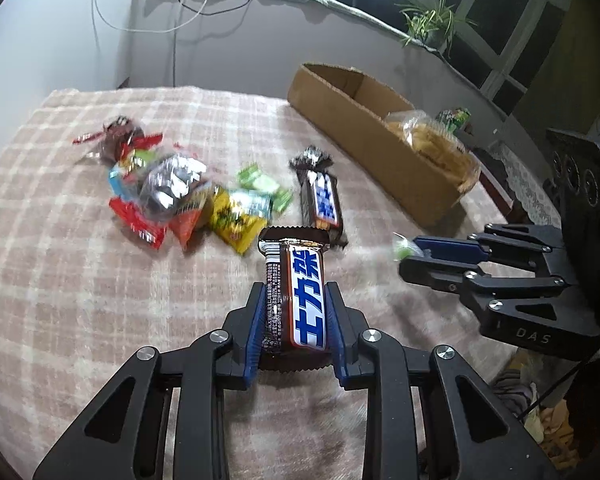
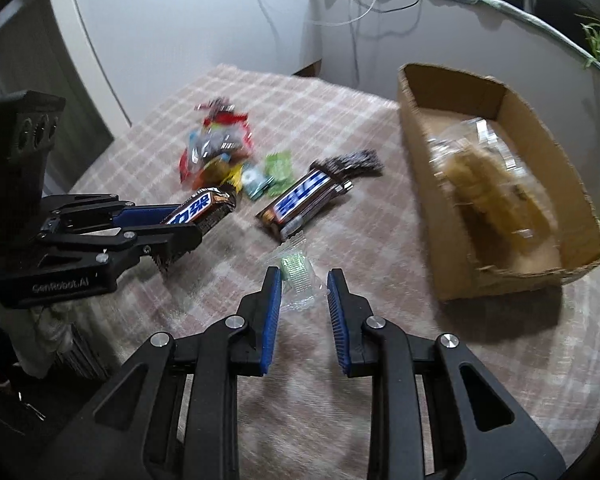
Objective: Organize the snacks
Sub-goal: 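Carry the bar and candy into the box and open both tools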
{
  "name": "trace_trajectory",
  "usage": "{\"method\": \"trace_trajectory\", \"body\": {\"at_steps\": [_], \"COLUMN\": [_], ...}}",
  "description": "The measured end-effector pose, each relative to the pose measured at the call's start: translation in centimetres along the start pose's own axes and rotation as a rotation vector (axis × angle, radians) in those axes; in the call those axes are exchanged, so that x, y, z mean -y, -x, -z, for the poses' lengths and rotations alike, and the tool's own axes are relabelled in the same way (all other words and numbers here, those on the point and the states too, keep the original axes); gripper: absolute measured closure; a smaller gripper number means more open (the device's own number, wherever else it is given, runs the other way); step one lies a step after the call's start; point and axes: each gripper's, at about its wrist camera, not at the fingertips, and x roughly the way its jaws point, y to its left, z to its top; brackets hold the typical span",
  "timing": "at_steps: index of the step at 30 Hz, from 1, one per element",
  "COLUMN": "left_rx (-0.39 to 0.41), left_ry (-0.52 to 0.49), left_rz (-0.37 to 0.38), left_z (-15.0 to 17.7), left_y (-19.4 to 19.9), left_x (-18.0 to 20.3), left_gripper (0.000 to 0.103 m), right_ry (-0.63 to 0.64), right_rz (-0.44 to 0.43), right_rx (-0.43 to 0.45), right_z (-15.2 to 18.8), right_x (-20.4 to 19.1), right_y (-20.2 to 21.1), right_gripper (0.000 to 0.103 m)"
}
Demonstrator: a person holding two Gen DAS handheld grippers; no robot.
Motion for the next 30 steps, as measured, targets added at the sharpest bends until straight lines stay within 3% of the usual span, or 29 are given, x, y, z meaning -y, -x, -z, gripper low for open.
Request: {"method": "trace_trajectory", "body": {"at_steps": [17,30], "left_rx": [0.098,0.084], "left_ry": [-0.061,-0.103], "left_rz": [0.052,0.086], "left_z": [-8.5,-12.6], "left_y": [-1.4,-5.3], "left_x": [3.3,6.5], "left_gripper": [0.076,0.076], "right_ry": [-0.151,-0.225], "right_rz": [0.125,0.173], "right_rx": [0.143,0.132], "right_z": [-1.7,-2.0], "right_x": [9.7,15.2], "right_y": [5.5,4.5], "right_gripper": [0.078,0.078]}}
